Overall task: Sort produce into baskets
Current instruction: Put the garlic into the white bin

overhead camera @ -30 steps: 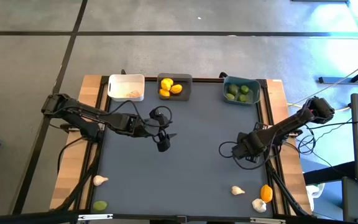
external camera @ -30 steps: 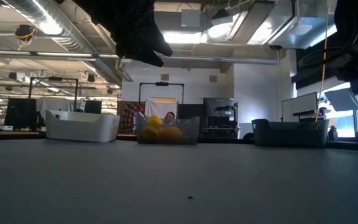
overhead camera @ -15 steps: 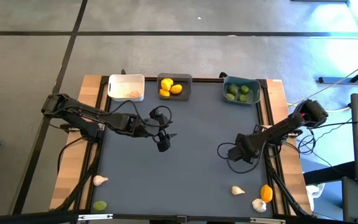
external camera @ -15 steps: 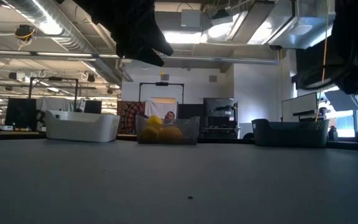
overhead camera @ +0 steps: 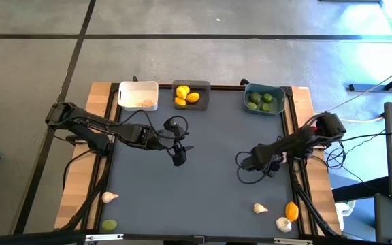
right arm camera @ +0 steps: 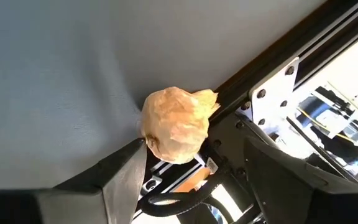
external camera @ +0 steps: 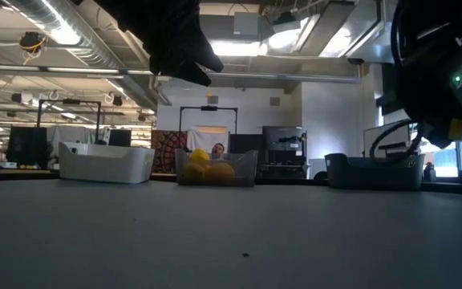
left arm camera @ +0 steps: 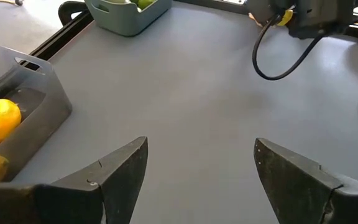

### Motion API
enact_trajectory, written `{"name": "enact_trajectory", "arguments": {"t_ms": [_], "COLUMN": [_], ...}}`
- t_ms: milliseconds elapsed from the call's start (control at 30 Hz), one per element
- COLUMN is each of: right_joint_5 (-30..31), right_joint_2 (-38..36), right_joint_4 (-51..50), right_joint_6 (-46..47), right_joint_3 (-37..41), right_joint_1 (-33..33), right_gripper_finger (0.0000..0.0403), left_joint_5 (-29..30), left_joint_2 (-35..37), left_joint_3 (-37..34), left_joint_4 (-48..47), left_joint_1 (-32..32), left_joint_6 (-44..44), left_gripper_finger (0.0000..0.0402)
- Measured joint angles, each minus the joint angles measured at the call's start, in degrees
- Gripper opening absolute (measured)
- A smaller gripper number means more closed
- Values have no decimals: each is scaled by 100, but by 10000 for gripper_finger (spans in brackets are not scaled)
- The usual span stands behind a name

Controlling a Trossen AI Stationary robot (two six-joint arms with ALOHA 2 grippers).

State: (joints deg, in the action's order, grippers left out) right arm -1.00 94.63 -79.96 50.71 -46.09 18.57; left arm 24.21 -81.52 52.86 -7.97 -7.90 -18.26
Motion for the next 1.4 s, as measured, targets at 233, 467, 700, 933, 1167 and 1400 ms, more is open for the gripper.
{"name": "enact_trajectory", "arguments": {"t_ms": [233,467,700,933,1167,1400], "right_joint_5": [31,29,-11,-453,-405,-517], "right_joint_2": [277,528,579,551,577,582], "right_joint_4": [1,0,191,1203,902,704], "right_joint_6": [-103,-284,-513,-769,-723,-776], "right_joint_3": [0,-2,-1,356,406,92], "right_joint_1": [11,11,13,1,15,15], "right_gripper_finger": [266,263,235,182,140,173], "left_joint_5": [0,0,-1,-1,-2,-2], "left_joint_2": [0,0,0,0,0,0], "left_joint_3": [0,0,0,0,0,0], "left_joint_4": [-1,1,-2,-4,13,35], "left_joint_1": [0,1,0,1,9,11], "left_joint_6": [12,16,17,20,21,13], "left_gripper_finger": [290,290,290,290,290,290]}}
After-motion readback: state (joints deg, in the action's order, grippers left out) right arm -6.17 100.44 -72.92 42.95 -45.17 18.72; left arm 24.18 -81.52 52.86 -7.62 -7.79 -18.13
